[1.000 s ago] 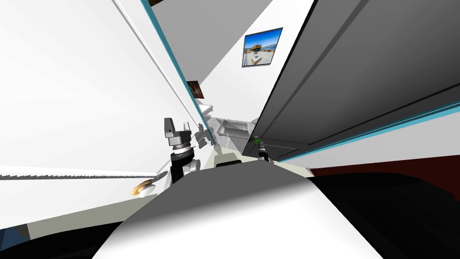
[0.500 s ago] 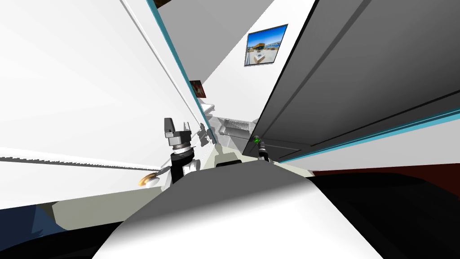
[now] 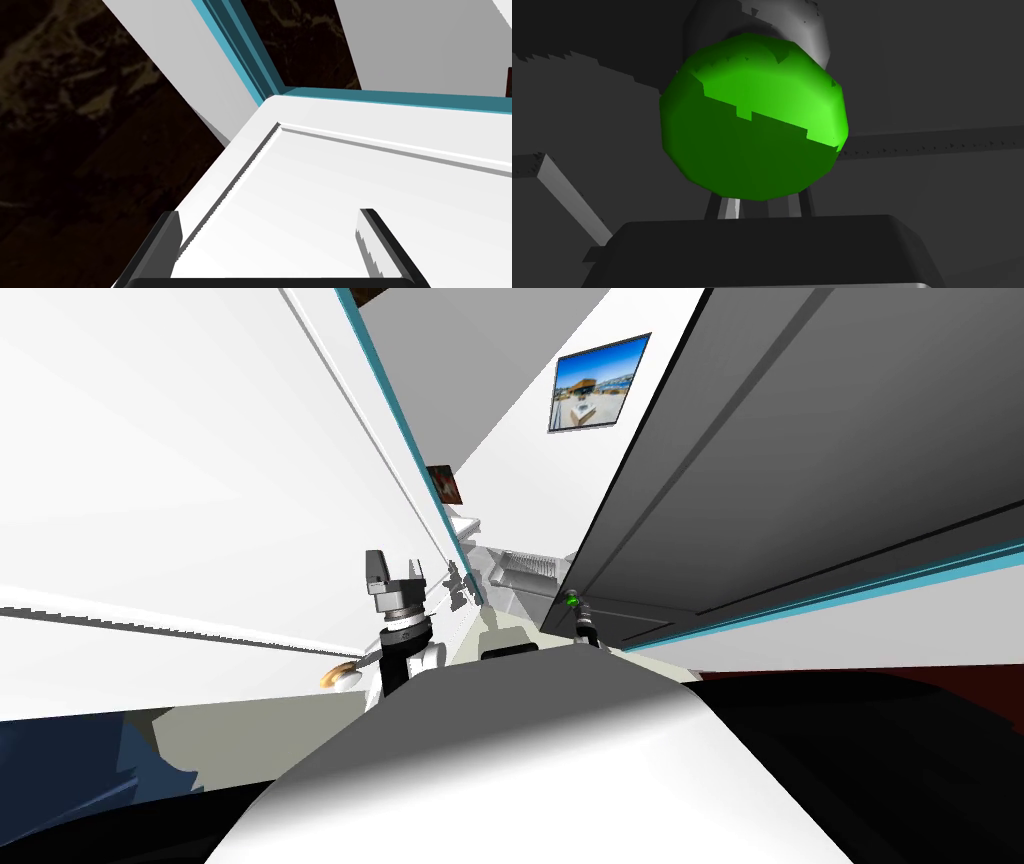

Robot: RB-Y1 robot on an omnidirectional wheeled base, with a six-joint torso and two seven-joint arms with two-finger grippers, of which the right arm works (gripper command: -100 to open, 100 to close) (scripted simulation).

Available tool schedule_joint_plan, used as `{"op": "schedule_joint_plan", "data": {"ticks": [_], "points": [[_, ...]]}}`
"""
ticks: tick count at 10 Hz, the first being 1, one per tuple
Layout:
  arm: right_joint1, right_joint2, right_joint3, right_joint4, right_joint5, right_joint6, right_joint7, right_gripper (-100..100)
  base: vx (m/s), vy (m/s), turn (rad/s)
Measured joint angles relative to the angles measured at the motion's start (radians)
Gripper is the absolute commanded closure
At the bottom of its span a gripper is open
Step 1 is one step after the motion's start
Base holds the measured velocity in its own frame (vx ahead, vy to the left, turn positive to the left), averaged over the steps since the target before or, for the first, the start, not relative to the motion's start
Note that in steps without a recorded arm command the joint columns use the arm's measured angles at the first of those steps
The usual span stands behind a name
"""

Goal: Pull the door open

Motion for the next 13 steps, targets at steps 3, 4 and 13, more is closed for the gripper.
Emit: {"op": "schedule_joint_plan", "data": {"ticks": [3, 4, 13], "points": [[0.000, 0.000, 0.009, 0.003, -0.031, 0.006, -0.070, 100, -0.036, -0.009, 0.051], [-0.012, -0.003, 0.010, 0.026, -0.038, -0.005, -0.089, 100, -0.042, -0.010, 0.106], [-0.021, 0.003, 0.033, 0.034, -0.121, 0.002, -0.280, -100, -0.054, -0.006, 0.050]]}}
